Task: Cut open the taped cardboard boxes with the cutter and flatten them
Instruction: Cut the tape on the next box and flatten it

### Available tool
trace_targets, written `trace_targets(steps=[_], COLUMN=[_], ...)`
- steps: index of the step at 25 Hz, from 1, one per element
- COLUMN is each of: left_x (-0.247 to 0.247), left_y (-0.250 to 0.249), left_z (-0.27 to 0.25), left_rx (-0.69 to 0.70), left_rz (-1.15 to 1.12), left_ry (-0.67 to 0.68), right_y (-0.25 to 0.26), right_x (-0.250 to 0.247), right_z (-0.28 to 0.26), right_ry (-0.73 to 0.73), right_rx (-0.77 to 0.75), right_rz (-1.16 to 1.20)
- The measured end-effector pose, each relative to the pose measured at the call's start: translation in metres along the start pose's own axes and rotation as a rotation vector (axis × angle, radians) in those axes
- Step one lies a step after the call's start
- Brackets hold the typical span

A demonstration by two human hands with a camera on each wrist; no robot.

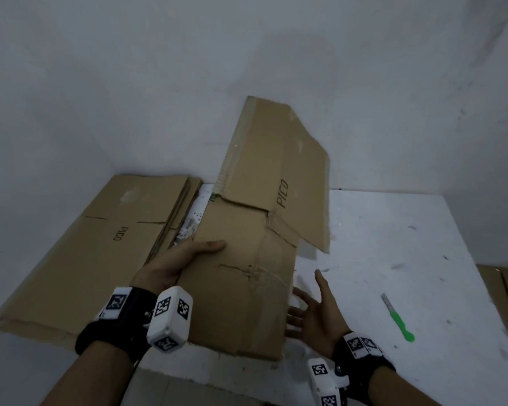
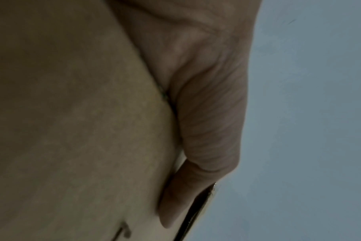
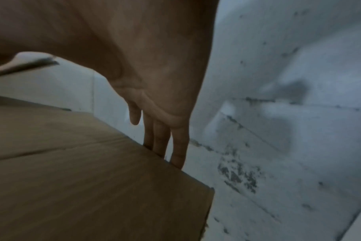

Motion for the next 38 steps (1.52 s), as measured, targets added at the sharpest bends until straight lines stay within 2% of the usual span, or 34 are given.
trace_targets(steps=[3, 5, 8, 12, 15, 17, 19, 20, 25, 30, 33, 36, 37, 38], left_x=[-0.014, -0.026, -0.046, -0.062, -0.056, -0.057, -0.059, -0.06, -0.054, -0.032, -0.035, -0.057, -0.065, -0.074], left_y=[0.011, 0.019, 0.038, 0.086, 0.13, 0.154, 0.166, 0.168, 0.129, 0.063, 0.025, -0.004, -0.009, -0.01], left_z=[0.001, 0.006, 0.016, 0.036, 0.053, 0.062, 0.067, 0.069, 0.083, 0.102, 0.097, 0.068, 0.056, 0.045], left_rx=[-0.035, -0.04, -0.03, -0.065, -0.162, -0.3, -0.389, -0.388, -0.195, -0.016, 0.204, 0.326, 0.367, 0.414], left_rz=[-0.062, -0.06, -0.012, 0.205, 0.427, 0.625, 0.664, 0.655, 0.676, 0.678, 0.518, 0.398, 0.359, 0.323], left_ry=[-0.016, -0.045, -0.111, -0.139, -0.148, -0.172, -0.201, -0.226, -0.281, -0.33, -0.508, -0.761, -0.797, -0.776], right_y=[-0.003, -0.001, 0.008, 0.019, 0.029, 0.042, 0.059, 0.067, 0.105, 0.156, 0.192, 0.229, 0.241, 0.249], right_x=[0.014, 0.014, -0.006, -0.03, -0.029, -0.026, -0.022, -0.02, -0.012, 0.022, 0.05, 0.076, 0.084, 0.092], right_z=[-0.003, 0.0, 0.011, 0.012, 0.005, -0.001, -0.007, -0.013, -0.052, -0.091, -0.114, -0.136, -0.142, -0.146], right_ry=[0.118, 0.084, -0.067, -0.285, -0.383, -0.437, -0.444, -0.44, -0.43, -0.327, -0.162, -0.042, 0.001, 0.041], right_rx=[-0.021, -0.067, -0.153, -0.335, -0.413, -0.446, -0.456, -0.468, -0.654, -0.805, -0.905, -0.948, -0.962, -0.972], right_rz=[-0.015, -0.076, -0.224, -0.609, -0.939, -1.124, -1.267, -1.323, -1.616, -1.928, -2.051, -2.169, -2.198, -2.214])
Point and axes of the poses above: each hand's wrist, its own z-axis towards the middle knuckle, its own x-axis out of the palm, y = z × x, the point moved 1 cm from there along z, towards the middle knuckle, and after that the axes turned 1 degree about -z, right-handed, at the moved point
